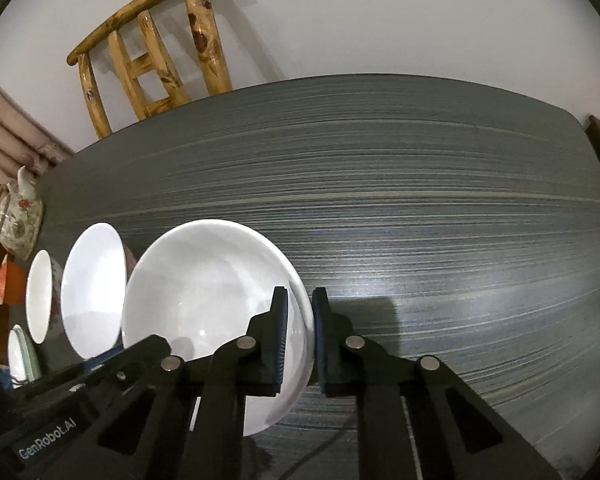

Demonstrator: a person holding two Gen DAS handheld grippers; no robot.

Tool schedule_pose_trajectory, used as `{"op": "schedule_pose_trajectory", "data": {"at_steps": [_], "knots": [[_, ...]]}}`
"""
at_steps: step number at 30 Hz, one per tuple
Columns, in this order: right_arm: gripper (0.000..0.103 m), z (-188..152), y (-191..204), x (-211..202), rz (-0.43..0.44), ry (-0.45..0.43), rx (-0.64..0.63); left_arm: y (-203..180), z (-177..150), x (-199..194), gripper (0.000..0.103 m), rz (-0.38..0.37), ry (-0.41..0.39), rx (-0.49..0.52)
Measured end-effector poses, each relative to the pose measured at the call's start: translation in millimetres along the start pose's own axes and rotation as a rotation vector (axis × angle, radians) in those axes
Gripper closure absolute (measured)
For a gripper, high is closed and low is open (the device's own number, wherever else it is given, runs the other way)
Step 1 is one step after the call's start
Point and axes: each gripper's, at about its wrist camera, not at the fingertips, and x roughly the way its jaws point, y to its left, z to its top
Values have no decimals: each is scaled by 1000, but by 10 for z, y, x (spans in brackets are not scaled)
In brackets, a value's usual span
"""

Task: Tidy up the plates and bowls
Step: 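Move both grippers to the large white bowl rim and close on it, then lift the white bowl with both grippers and set it beside the plate stack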

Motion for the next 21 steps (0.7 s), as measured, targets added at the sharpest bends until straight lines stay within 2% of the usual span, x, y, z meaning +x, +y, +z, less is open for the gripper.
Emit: {"op": "schedule_pose_trajectory", "data": {"at_steps": [4, 11, 21], "knots": [[94, -19, -8, -3, -3, -4, 8, -98, -37, 49, 91, 5, -6, 37], [94, -153, 53, -101, -18, -3, 11, -55, -166, 16, 92, 2, 21, 57], [95, -602, 331, -499, -22, -7, 10, 175, -438, -449, 93, -11, 12, 92]]}}
